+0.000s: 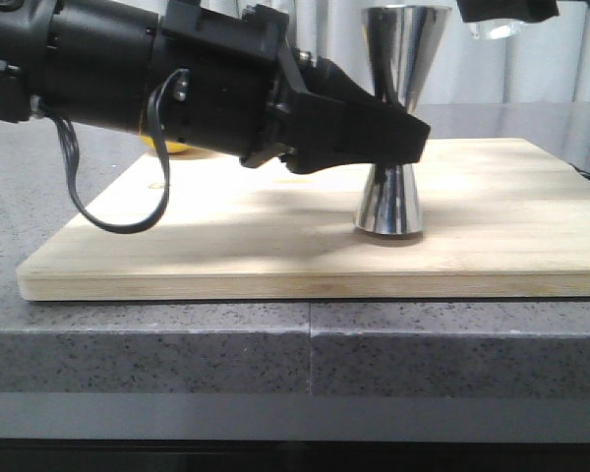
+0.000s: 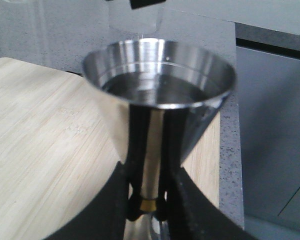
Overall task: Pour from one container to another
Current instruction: 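Tilt the beaker upright and lower it toward the board with right gripper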
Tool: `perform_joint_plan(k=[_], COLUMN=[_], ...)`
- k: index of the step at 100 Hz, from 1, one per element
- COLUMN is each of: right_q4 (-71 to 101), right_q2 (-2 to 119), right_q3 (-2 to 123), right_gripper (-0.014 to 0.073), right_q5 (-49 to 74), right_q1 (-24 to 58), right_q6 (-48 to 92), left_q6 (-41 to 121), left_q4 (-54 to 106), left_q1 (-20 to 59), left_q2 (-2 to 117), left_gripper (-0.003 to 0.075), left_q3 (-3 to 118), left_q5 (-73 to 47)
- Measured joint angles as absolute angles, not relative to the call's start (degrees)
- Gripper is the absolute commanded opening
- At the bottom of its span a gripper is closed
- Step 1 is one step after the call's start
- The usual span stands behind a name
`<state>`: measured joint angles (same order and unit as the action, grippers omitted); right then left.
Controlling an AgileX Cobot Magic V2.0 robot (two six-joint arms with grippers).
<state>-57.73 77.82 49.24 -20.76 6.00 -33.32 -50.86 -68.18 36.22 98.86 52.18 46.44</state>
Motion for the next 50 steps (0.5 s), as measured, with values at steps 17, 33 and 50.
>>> perform_joint_plan(k=[17,33,50], right_q4=[-56.3,-55.6,-54.8], right_q2=[82.2,87.0,92.1], right_q3=[49.2,49.2,49.2], right_gripper=[0.0240,0.0240,0.0240], right_q5=[-26.2,-29.9,-33.9], right_q1=[3.7,2.2,1.6], right_q6=[-33.3,-33.3,-33.3], left_q6=[-50.9,-50.9,-50.9], left_q4=[-68.2,-68.2,-68.2], left_q1=[34.9,34.2,33.8], left_q2=[98.9,98.7,98.7], left_gripper=[-0.0021,-0.0021,-0.0021], left_q3=[52.2,52.2,52.2], left_q5=[47.0,47.4,47.6])
